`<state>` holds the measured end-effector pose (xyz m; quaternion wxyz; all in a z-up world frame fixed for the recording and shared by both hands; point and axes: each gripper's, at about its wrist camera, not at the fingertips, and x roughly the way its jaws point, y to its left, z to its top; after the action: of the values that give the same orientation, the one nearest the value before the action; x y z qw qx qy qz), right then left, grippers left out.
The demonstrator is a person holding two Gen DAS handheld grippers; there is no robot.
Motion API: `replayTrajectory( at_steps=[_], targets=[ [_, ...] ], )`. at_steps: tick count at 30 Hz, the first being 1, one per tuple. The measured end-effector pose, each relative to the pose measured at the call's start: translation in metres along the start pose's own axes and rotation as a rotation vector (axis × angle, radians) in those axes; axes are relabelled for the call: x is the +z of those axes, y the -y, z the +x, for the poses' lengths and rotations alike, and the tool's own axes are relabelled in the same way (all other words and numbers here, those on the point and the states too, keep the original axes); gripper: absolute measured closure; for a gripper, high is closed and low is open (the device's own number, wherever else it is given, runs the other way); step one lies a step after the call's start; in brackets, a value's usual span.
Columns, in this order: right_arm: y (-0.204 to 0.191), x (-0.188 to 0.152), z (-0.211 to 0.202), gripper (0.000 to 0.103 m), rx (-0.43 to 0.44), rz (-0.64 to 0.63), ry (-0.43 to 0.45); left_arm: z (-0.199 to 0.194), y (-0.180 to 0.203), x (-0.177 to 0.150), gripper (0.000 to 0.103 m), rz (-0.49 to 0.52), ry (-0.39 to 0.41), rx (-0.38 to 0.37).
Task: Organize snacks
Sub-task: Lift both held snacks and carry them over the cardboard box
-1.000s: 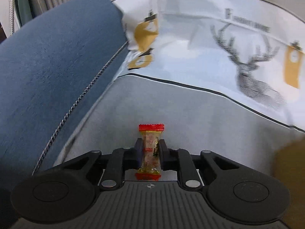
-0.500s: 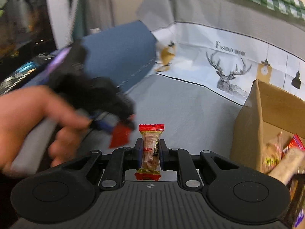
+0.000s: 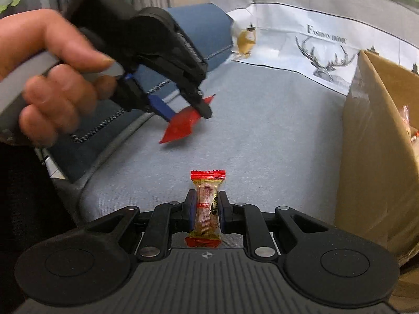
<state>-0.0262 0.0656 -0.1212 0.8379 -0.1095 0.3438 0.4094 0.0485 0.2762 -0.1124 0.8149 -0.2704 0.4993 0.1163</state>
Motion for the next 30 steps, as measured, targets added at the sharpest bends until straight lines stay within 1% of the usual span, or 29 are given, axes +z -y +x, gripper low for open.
replayTrajectory(
  at_steps=[5,9,12,15,17,22,30],
  targets=[
    [0.012,-0.005,0.011,0.086,-0.024,0.064,-0.052,0.015,0.018,-0.007,0.057,0.09,-0.028,0.066],
    [0.015,-0.006,0.018,0.085,-0.023,0.08,-0.076,0.027,0.031,-0.01,0.057,0.159,-0.042,0.105],
    [0.016,-0.006,0.018,0.084,-0.021,0.07,-0.08,0.029,0.031,-0.01,0.054,0.161,-0.046,0.116],
    [0.017,-0.005,0.018,0.083,-0.015,0.069,-0.083,0.029,0.027,-0.01,0.043,0.154,-0.052,0.115],
    [0.02,-0.003,0.019,0.082,-0.011,0.073,-0.084,0.029,0.028,-0.011,0.03,0.168,-0.059,0.12],
    [0.025,-0.003,0.02,0.078,-0.011,0.085,-0.089,0.032,0.033,-0.014,0.029,0.208,-0.069,0.136],
    [0.02,-0.006,0.02,0.076,-0.02,0.054,-0.089,0.039,0.043,-0.015,0.029,0.24,-0.071,0.152]
  ],
)
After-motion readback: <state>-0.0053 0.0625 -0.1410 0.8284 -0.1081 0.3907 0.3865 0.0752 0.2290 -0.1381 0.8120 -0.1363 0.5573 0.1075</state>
